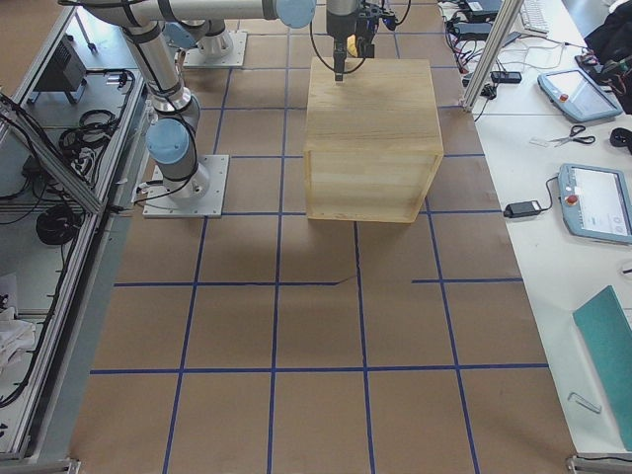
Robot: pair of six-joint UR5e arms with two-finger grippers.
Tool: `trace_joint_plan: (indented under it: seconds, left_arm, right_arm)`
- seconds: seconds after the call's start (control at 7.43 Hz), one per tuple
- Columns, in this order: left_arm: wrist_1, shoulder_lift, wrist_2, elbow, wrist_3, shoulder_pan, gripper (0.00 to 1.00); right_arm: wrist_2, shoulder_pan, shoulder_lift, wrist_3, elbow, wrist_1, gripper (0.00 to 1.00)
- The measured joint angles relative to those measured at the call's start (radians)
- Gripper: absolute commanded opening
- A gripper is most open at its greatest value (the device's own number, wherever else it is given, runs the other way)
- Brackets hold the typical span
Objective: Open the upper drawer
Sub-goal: 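Pull the handle with the left gripper, sliding the drawer out toward the robot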
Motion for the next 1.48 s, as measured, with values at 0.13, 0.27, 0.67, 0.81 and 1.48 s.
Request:
trace_joint_plan:
  seconds: [0.13, 0.27, 0.67, 0.81, 1.48]
  left_arm:
    - [-0.001, 0.002, 0.011, -0.001, 0.007, 0.001, 1.00]
    - [-0.001, 0.005, 0.021, -0.003, 0.015, 0.002, 1.00]
    - [-0.002, 0.012, 0.045, -0.008, 0.029, 0.011, 1.00]
    - [-0.003, 0.015, 0.057, -0.009, 0.036, 0.018, 1.00]
    - [-0.037, 0.026, 0.086, -0.016, 0.076, 0.063, 1.00]
  right_arm:
    - [0.000, 0.000, 0.000, 0.000, 0.000, 0.000, 1.00]
    - [0.000, 0.000, 0.000, 0.000, 0.000, 0.000, 1.00]
    - [0.001, 0.000, 0.000, 0.000, 0.000, 0.000, 1.00]
    - [0.000, 0.000, 0.000, 0.000, 0.000, 0.000, 1.00]
    - [0.001, 0.000, 0.000, 0.000, 0.000, 0.000, 1.00]
